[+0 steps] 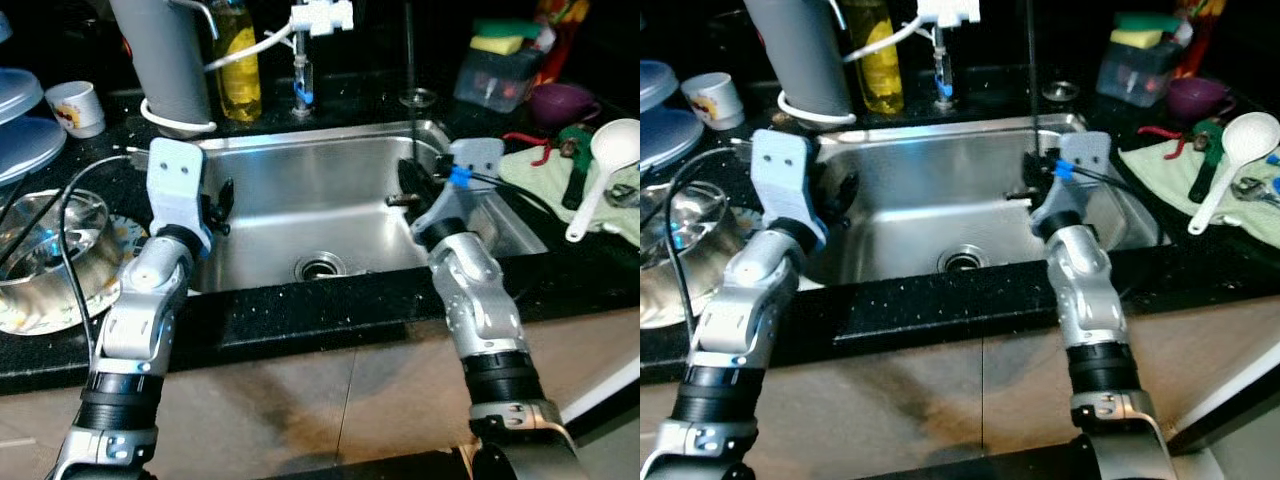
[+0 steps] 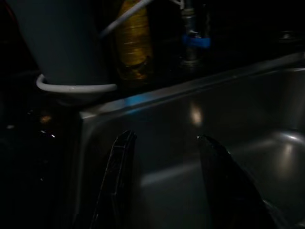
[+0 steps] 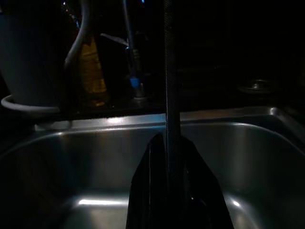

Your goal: Kitchen organization

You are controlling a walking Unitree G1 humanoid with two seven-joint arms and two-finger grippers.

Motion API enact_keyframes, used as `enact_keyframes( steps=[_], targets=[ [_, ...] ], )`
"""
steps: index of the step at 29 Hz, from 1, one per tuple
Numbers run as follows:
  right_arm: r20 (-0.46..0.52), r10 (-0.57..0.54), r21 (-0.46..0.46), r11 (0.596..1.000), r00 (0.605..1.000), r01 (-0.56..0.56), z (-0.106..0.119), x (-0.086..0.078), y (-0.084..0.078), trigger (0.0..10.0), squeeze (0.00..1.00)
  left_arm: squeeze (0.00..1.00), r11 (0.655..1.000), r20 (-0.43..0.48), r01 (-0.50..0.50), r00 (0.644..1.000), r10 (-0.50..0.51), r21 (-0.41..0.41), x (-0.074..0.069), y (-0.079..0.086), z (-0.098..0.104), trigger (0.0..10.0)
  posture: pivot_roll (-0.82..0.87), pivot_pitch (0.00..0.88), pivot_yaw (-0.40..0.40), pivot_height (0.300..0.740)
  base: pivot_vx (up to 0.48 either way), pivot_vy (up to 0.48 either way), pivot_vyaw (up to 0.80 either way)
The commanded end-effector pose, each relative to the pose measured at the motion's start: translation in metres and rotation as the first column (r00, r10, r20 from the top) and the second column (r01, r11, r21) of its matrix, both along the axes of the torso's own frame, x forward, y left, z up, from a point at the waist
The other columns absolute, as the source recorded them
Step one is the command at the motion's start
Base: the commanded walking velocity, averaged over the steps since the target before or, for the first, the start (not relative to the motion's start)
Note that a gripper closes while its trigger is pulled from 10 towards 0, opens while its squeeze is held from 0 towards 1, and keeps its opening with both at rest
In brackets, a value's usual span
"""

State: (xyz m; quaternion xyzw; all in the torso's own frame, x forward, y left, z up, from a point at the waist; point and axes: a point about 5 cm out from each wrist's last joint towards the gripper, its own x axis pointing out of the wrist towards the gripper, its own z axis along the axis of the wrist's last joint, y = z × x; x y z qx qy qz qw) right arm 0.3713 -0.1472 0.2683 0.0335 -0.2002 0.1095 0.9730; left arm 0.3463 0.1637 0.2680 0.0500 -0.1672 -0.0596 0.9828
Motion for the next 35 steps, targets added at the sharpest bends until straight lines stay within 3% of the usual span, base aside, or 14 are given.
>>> enact_keyframes(
  steps=[1,18,25,29,35],
  targets=[
    [0.004,-0.012,0.007,1.0,1.0,0.012,0.0,-0.001,-0.004,10.0,0.0,0.0,1.0,-0.011,0.011,1.0,-0.011,0.009,0.0,-0.001,-0.004,10.0,-0.04,0.172,0.044,0.74,0.352,0.0,0.0],
    [0.011,-0.02,0.025,0.999,1.0,0.02,0.003,-0.001,-0.008,10.0,0.0,0.0,0.998,-0.014,0.053,0.999,-0.052,0.019,-0.001,-0.008,-0.003,10.0,-0.04,0.172,0.044,0.74,0.02,0.0,0.0],
    [0.009,-0.023,0.018,1.0,1.0,0.023,0.005,0.002,-0.01,10.0,0.0,0.0,0.992,-0.015,0.096,0.995,-0.095,0.084,-0.001,-0.015,-0.004,10.0,-0.04,0.172,0.044,0.74,0.0,0.0,0.0],
    [0.002,-0.012,-0.012,1.0,1.0,0.012,0.008,0.007,-0.009,10.0,0.0,0.0,0.987,-0.013,0.115,0.993,-0.114,0.115,0.002,-0.019,-0.002,10.0,-0.03,0.179,0.042,0.74,0.0,0.0,0.0],
    [-0.124,0.054,-0.201,0.977,0.991,-0.078,0.003,0.024,-0.002,10.0,0.0,0.0,0.962,-0.066,0.193,0.981,-0.183,0.195,0.013,-0.027,0.002,10.0,-0.03,0.18,0.048,0.74,0.0,0.0,0.0]
  ],
)
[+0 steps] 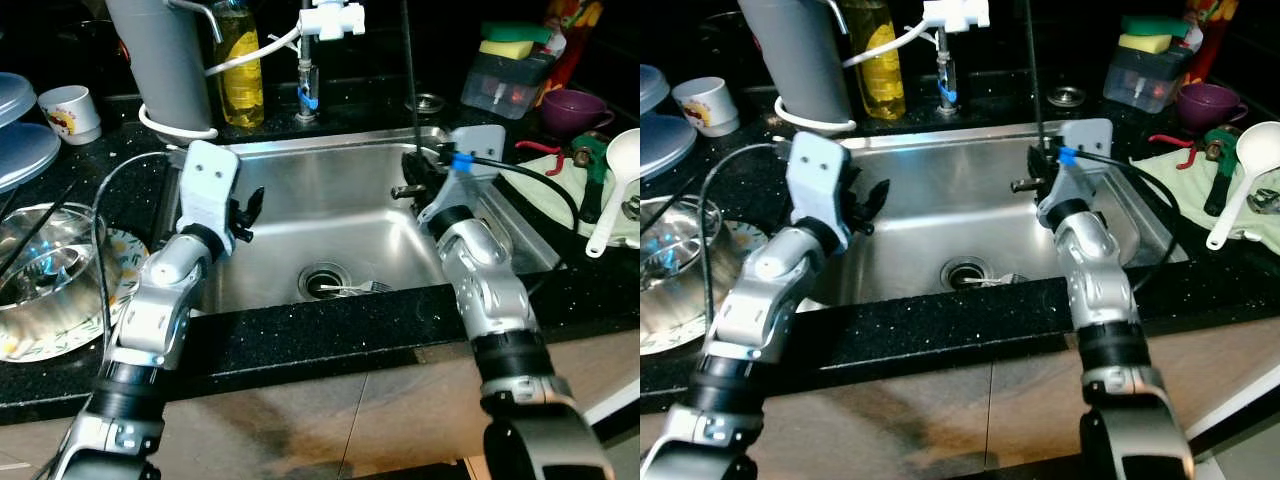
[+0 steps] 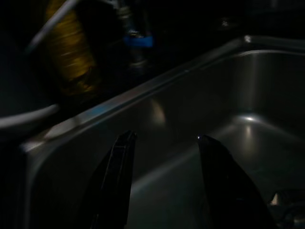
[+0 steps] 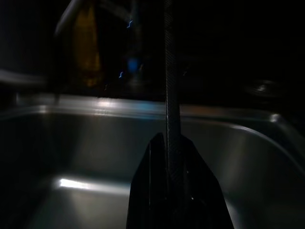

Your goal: Kitchen organization

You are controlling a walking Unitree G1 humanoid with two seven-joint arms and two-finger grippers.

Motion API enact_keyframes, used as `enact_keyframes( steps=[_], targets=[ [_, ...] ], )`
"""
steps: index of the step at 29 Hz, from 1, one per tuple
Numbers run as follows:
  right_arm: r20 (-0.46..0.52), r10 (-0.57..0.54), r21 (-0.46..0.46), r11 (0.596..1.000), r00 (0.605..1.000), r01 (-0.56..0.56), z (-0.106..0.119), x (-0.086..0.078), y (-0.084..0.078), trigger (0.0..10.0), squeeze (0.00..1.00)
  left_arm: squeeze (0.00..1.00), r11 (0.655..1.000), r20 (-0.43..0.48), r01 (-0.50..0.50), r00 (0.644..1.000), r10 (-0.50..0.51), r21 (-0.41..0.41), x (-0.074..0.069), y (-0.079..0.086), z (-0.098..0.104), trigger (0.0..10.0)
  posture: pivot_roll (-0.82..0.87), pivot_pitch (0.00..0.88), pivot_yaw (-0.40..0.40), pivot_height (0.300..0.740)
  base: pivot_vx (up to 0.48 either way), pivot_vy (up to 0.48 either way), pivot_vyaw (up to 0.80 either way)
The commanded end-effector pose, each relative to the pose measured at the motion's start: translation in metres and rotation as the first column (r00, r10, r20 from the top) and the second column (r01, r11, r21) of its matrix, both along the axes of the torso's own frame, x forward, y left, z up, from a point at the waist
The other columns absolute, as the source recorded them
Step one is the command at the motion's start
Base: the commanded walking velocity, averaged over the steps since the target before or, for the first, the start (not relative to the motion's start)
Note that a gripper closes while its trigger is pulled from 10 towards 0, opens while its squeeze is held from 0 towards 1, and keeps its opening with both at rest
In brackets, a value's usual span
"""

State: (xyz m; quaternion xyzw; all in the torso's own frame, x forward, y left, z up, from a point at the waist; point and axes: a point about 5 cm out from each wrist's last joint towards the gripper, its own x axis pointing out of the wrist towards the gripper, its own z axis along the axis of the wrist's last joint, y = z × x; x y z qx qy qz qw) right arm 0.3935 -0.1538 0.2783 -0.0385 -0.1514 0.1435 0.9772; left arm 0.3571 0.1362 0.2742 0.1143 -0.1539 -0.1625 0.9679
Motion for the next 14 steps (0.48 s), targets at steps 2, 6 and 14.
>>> enact_keyframes(
  steps=[2,6,14],
  targets=[
    [-0.051,0.033,-0.06,0.998,0.998,-0.036,-0.006,0.004,0.005,10.0,0.0,0.0,0.998,-0.024,0.017,1.0,-0.015,0.053,0.003,0.0,-0.004,10.0,-0.03,0.18,0.048,0.74,0.0,0.0,0.0],
    [-0.077,0.046,-0.153,0.987,0.996,-0.057,-0.001,0.012,0.002,10.0,0.0,0.0,0.994,-0.044,0.062,0.997,-0.059,0.09,0.006,-0.006,-0.003,10.0,-0.03,0.181,0.047,0.74,0.0,0.0,0.0],
    [-0.192,0.074,-0.415,0.898,0.979,-0.149,-0.004,0.019,-0.01,10.0,0.0,0.0,0.958,-0.114,0.183,0.98,-0.162,0.22,0.0,-0.016,-0.014,10.0,-0.02,0.183,0.045,0.74,0.0,0.0,0.0]
  ],
)
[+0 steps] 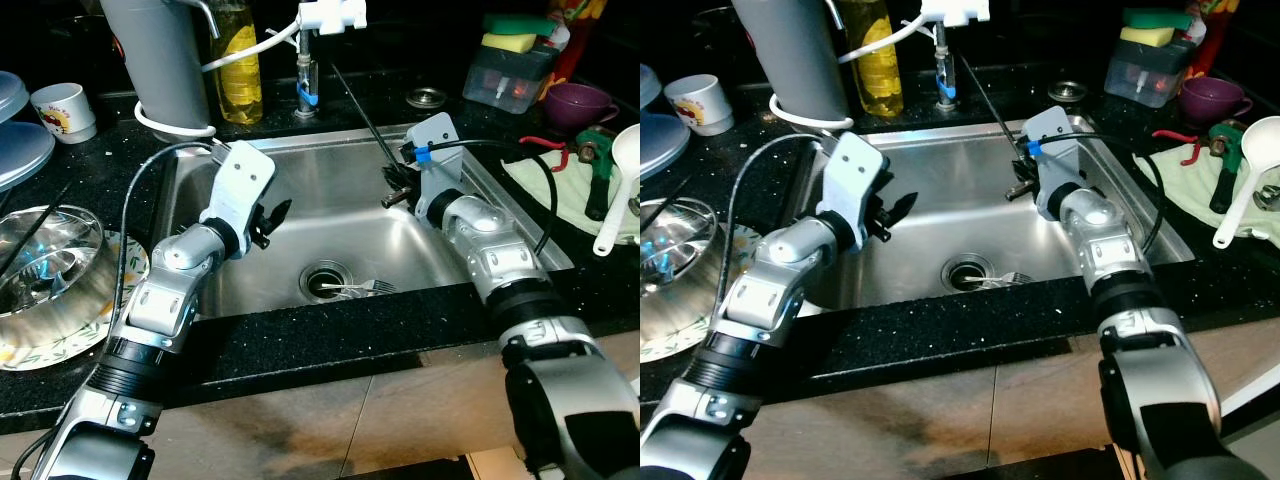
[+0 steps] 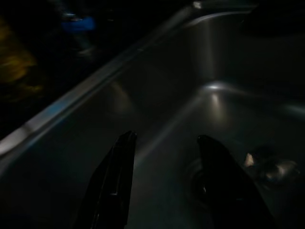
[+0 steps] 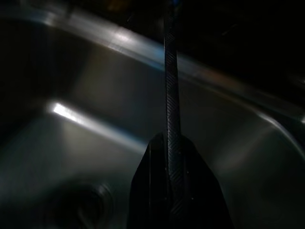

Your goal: Kitchen organization

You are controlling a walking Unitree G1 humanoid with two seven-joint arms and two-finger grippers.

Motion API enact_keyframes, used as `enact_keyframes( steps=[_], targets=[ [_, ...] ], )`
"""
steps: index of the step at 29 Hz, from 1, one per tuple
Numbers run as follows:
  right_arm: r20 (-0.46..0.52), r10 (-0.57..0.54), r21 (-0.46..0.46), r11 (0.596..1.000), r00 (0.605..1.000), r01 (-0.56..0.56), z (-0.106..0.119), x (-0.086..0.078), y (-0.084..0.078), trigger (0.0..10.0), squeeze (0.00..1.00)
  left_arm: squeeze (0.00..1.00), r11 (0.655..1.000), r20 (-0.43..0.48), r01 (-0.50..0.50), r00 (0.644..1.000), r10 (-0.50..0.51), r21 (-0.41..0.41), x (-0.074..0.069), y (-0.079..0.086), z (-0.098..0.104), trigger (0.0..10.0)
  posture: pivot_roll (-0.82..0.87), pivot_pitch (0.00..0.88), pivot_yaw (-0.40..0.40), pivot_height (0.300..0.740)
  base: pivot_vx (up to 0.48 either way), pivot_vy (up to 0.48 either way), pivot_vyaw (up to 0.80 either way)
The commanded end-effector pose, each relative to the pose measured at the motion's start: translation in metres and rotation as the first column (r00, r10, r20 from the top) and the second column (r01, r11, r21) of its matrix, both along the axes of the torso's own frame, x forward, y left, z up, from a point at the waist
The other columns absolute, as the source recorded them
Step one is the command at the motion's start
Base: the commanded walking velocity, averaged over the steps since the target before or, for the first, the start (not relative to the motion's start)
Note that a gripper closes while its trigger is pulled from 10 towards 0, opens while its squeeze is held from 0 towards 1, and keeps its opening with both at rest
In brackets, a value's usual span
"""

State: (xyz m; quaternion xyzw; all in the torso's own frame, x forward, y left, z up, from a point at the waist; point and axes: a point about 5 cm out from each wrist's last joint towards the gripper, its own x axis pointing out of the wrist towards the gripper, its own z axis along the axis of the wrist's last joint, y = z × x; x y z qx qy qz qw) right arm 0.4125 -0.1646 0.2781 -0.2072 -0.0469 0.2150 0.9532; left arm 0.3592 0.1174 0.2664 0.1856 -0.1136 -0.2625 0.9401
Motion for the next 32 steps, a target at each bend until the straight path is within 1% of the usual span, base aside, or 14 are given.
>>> enact_keyframes(
  steps=[1,5,9,12,14,16,18,23,24,25,26,30,31,32],
  targets=[
    [-0.049,0.06,-0.131,0.989,0.997,-0.066,-0.007,0.0,0.001,10.0,0.0,0.0,0.998,-0.033,0.021,0.999,-0.019,0.061,-0.003,0.002,-0.009,10.0,-0.02,0.183,0.045,0.74,0.0,0.0,0.0],
    [-0.144,0.121,-0.343,0.925,0.982,-0.165,-0.021,-0.002,-0.001,10.0,0.0,0.0,0.993,-0.057,0.059,0.997,-0.053,0.104,-0.005,0.0,-0.014,10.0,-0.02,0.184,0.046,0.74,0.0,0.0,0.0],
    [-0.183,0.118,-0.461,0.867,0.976,-0.191,-0.025,-0.001,-0.005,10.0,0.0,0.0,0.99,-0.066,0.078,0.995,-0.07,0.119,-0.006,-0.001,-0.014,10.0,-0.01,0.185,0.049,0.74,0.0,0.0,0.0],
    [-0.189,0.121,-0.489,0.849,0.974,-0.201,-0.023,-0.001,-0.004,10.0,0.0,0.0,0.988,-0.074,0.092,0.994,-0.083,0.124,-0.006,-0.002,-0.014,10.0,-0.01,0.185,0.051,0.74,0.0,0.0,0.0],
    [-0.202,0.129,-0.523,0.824,0.971,-0.218,-0.02,0.0,-0.003,10.0,0.0,0.0,0.985,-0.087,0.116,0.991,-0.105,0.13,-0.008,-0.003,-0.015,10.0,-0.01,0.185,0.051,0.74,0.0,0.0,0.0],
    [-0.211,0.129,-0.528,0.819,0.969,-0.224,-0.02,0.0,-0.002,10.0,0.0,0.0,0.982,-0.094,0.128,0.989,-0.116,0.136,-0.009,-0.004,-0.017,10.0,-0.01,0.182,0.05,0.74,0.0,0.0,0.0],
    [-0.252,0.14,-0.556,0.789,0.957,-0.262,-0.023,0.0,0.001,10.0,0.0,0.0,0.977,-0.119,0.152,0.984,-0.135,0.147,-0.012,-0.005,-0.022,10.0,-0.01,0.182,0.05,0.74,0.0,0.0,0.0],
    [-0.261,0.147,-0.538,0.798,0.954,-0.27,-0.025,0.0,0.003,10.0,0.0,0.0,0.977,-0.127,0.158,0.982,-0.14,0.145,-0.013,-0.004,-0.023,10.0,-0.01,0.182,0.05,0.74,0.0,0.0,0.0],
    [-0.262,0.15,-0.53,0.804,0.953,-0.272,-0.025,0.0,0.004,10.0,0.32,0.0,0.977,-0.129,0.158,0.982,-0.139,0.145,-0.013,-0.004,-0.024,10.0,-0.01,0.182,0.05,0.74,0.0,0.0,0.0],
    [-0.262,0.151,-0.524,0.807,0.953,-0.272,-0.025,0.0,0.004,10.0,0.32,0.0,0.977,-0.131,0.157,0.982,-0.139,0.145,-0.012,-0.004,-0.024,10.0,-0.01,0.182,0.05,0.74,0.0,0.0,0.0],
    [-0.262,0.153,-0.519,0.81,0.953,-0.273,-0.025,0.0,0.005,10.0,1.0,0.0,0.977,-0.132,0.157,0.982,-0.138,0.146,-0.012,-0.003,-0.024,10.0,-0.01,0.182,0.05,0.74,0.0,0.0,0.0],
    [-0.249,0.151,-0.521,0.812,0.957,-0.264,-0.025,0.001,0.006,10.0,1.0,0.0,0.977,-0.133,0.157,0.982,-0.138,0.146,-0.013,-0.003,-0.024,10.0,-0.01,0.182,0.05,0.74,0.0,0.0,0.0],
    [-0.236,0.149,-0.509,0.823,0.96,-0.253,-0.024,0.001,0.006,10.0,1.0,0.0,0.978,-0.13,0.154,0.982,-0.135,0.144,-0.013,-0.003,-0.024,10.0,0.0,0.176,0.046,0.74,0.0,0.0,0.0],
    [-0.205,0.149,-0.469,0.853,0.967,-0.231,-0.019,0.002,0.007,10.0,0.0,0.0,0.981,-0.119,0.14,0.985,-0.124,0.135,-0.012,-0.002,-0.022,10.0,0.0,0.172,0.048,0.74,0.0,0.0,0.0]
  ],
)
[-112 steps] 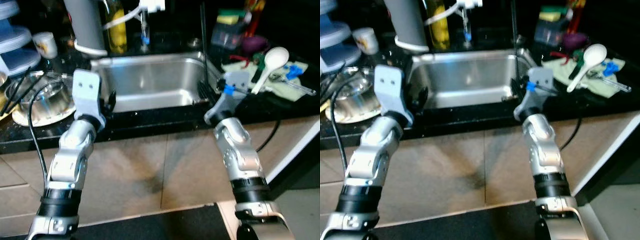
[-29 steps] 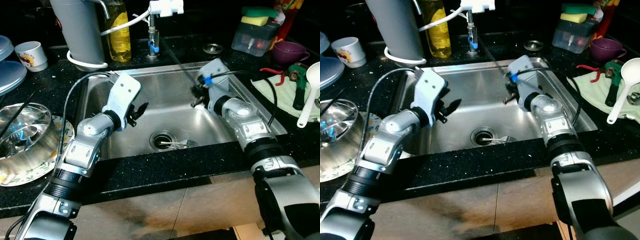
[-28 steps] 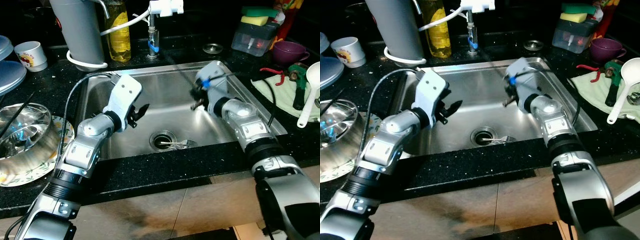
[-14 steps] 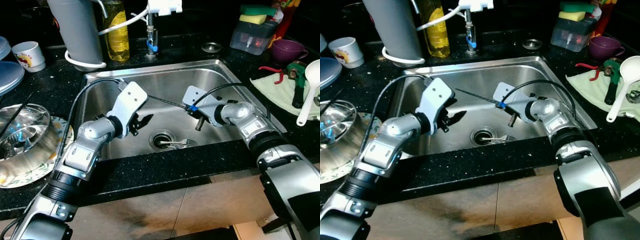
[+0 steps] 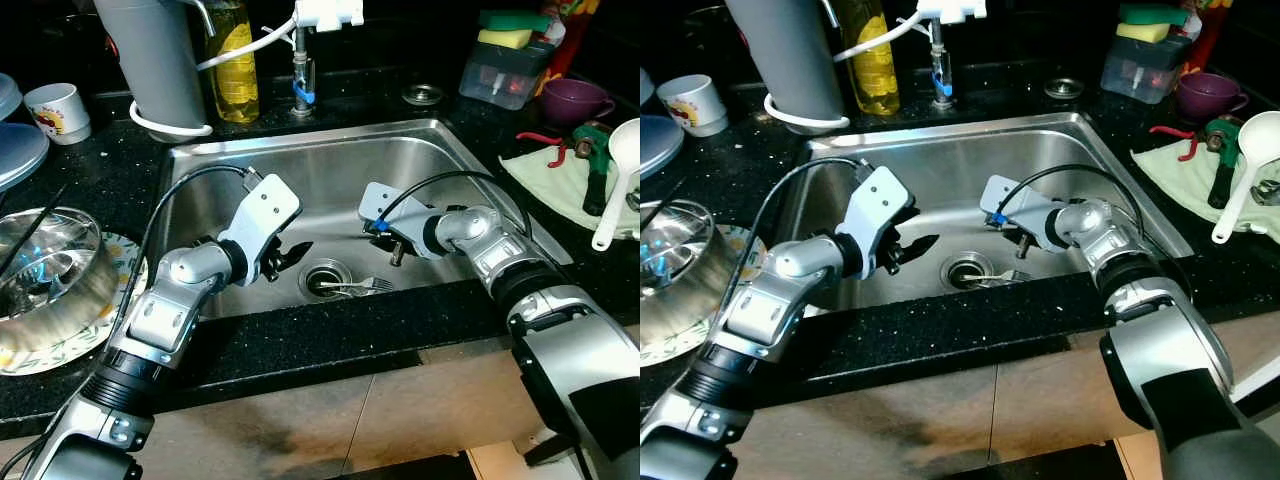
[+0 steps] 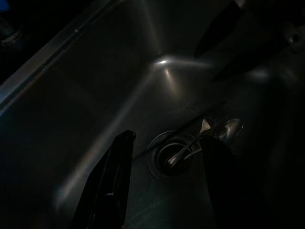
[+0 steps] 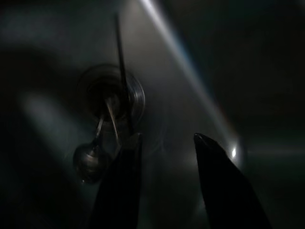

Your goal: Kitchen organization

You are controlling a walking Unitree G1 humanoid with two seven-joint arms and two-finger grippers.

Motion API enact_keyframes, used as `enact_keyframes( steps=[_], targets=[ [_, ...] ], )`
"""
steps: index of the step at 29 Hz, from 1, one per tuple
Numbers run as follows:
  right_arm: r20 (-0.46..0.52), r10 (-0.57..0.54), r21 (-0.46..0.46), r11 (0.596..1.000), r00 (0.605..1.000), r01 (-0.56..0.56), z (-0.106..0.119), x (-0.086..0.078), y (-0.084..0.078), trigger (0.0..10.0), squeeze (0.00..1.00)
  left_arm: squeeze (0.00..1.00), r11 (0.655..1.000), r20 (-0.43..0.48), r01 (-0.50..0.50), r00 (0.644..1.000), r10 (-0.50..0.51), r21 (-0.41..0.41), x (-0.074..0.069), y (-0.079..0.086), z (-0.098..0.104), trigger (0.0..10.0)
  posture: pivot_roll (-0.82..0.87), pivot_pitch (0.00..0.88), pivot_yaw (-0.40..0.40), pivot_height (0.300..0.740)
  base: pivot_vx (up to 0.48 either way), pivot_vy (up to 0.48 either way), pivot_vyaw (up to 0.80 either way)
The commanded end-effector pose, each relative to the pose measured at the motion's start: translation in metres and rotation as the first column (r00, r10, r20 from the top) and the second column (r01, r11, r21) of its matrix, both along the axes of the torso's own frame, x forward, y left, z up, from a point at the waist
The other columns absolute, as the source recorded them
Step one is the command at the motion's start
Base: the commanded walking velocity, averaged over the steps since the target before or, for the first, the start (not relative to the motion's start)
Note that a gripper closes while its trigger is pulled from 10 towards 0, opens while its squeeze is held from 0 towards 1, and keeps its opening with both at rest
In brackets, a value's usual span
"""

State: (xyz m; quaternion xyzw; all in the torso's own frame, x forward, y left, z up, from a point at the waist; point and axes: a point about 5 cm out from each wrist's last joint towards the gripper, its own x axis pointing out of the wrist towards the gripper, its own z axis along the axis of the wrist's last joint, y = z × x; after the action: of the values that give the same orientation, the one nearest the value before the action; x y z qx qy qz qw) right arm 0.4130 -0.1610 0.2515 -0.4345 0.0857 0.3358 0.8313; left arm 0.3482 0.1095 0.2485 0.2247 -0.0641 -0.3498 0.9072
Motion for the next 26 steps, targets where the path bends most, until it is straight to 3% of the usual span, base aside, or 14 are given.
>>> enact_keyframes(
  steps=[1,3,5,6,7,8,9,12,14,15,16,17,20,26],
  targets=[
    [0.044,-0.017,0.093,0.996,0.999,0.013,0.011,0.002,0.003,10.0,0.0,0.0,1.0,-0.003,-0.031,1.0,0.031,0.006,-0.001,0.007,-0.004,10.0,0.0,0.172,0.048,0.74,0.0,0.0,0.0],
    [0.056,-0.028,0.141,0.99,0.998,0.02,0.015,0.003,0.003,10.0,0.0,0.0,0.999,0.002,-0.041,0.999,0.041,-0.005,0.0,0.007,-0.002,10.0,0.0,0.168,0.049,0.74,0.0,0.0,0.0],
    [0.092,-0.062,0.356,0.934,0.994,0.025,0.031,0.004,0.005,10.0,0.0,0.0,0.997,0.01,-0.056,0.998,0.057,-0.061,0.001,0.009,0.003,10.0,0.0,0.165,0.05,0.74,0.0,0.0,0.0],
    [0.092,-0.062,0.356,0.934,0.994,0.025,0.031,0.004,0.005,10.0,0.0,0.0,0.997,0.01,-0.056,0.998,0.057,-0.061,0.001,0.009,0.003,10.0,0.0,0.165,0.05,0.74,0.0,0.0,0.0],
    [0.11,-0.081,0.463,0.886,0.991,0.021,0.038,0.004,0.005,10.0,0.0,0.0,0.994,0.015,-0.064,0.998,0.065,-0.089,0.0,0.01,0.006,10.0,0.0,0.161,0.049,0.74,0.0,0.0,0.0],
    [0.125,-0.099,0.512,0.859,0.987,0.021,0.041,0.004,0.004,10.0,0.0,0.0,0.991,0.015,-0.069,0.997,0.071,-0.116,0.0,0.01,0.008,10.0,0.0,0.158,0.051,0.74,0.0,0.0,0.0],
    [0.125,-0.099,0.512,0.859,0.987,0.021,0.041,0.004,0.004,10.0,0.0,0.0,0.991,0.015,-0.069,0.997,0.071,-0.116,0.0,0.01,0.008,10.0,0.0,0.158,0.051,0.74,0.0,0.0,0.0],
    [0.162,-0.173,0.676,0.737,0.972,0.019,0.048,0.005,0.004,10.0,0.0,0.0,0.98,0.036,-0.08,0.996,0.088,-0.181,-0.002,0.01,0.014,10.0,0.0,0.157,0.054,0.74,0.0,0.0,0.0],
    [0.172,-0.26,0.787,0.616,0.95,0.026,0.051,0.004,0.001,10.0,0.0,0.0,0.972,0.054,-0.084,0.994,0.098,-0.221,-0.005,0.01,0.017,10.0,0.0,0.154,0.054,0.74,0.0,0.0,0.0],
    [0.172,-0.26,0.787,0.616,0.95,0.026,0.051,0.004,0.001,10.0,0.0,0.0,0.972,0.054,-0.084,0.994,0.098,-0.221,-0.005,0.01,0.017,10.0,0.0,0.154,0.054,0.74,0.0,0.0,0.0],
    [0.183,-0.288,0.843,0.538,0.94,0.001,0.052,0.002,0.003,10.0,0.0,0.0,0.966,0.055,-0.099,0.992,0.115,-0.238,-0.005,0.01,0.017,10.0,0.01,0.154,0.053,0.74,0.0,0.0,0.0],
    [0.202,-0.336,0.909,0.414,0.92,-0.048,0.049,-0.007,0.006,10.0,0.0,0.0,0.953,0.056,-0.111,0.99,0.132,-0.281,-0.006,0.009,0.019,10.0,0.01,0.154,0.053,0.74,0.0,0.0,0.0],
    [0.233,-0.372,0.915,0.397,0.898,-0.073,0.04,-0.019,0.013,10.0,0.0,0.0,0.951,0.072,-0.119,0.987,0.145,-0.284,-0.008,0.007,0.02,10.0,0.0,0.155,0.056,0.74,0.0,0.0,0.0],
    [0.237,-0.383,0.928,0.361,0.893,-0.091,0.026,-0.038,0.024,10.0,0.0,0.0,0.935,0.07,-0.129,0.985,0.161,-0.329,-0.01,0.004,0.019,10.0,-0.01,0.165,0.064,0.74,0.0,0.0,0.0]
  ],
)
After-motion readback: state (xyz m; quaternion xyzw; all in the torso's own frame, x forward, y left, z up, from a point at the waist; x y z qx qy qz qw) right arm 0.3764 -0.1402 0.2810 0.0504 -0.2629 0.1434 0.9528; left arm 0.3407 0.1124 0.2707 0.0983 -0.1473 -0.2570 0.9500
